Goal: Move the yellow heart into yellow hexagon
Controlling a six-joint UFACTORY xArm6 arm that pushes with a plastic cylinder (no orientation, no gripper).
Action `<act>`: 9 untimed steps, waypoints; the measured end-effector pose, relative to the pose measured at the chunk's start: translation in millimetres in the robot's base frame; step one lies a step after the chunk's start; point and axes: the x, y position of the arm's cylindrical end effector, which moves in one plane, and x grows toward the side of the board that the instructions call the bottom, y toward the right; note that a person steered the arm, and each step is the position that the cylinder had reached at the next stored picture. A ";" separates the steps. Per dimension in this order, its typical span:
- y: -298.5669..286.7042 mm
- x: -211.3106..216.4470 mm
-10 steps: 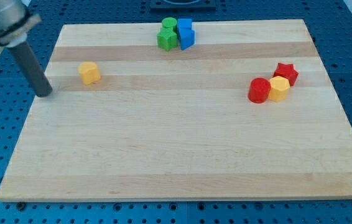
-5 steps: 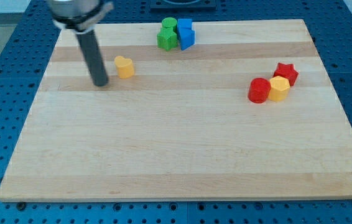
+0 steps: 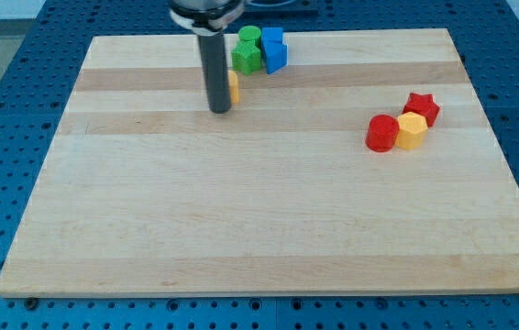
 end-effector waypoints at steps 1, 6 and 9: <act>-16.2 -20.9; 96.5 -56.0; 182.4 -11.5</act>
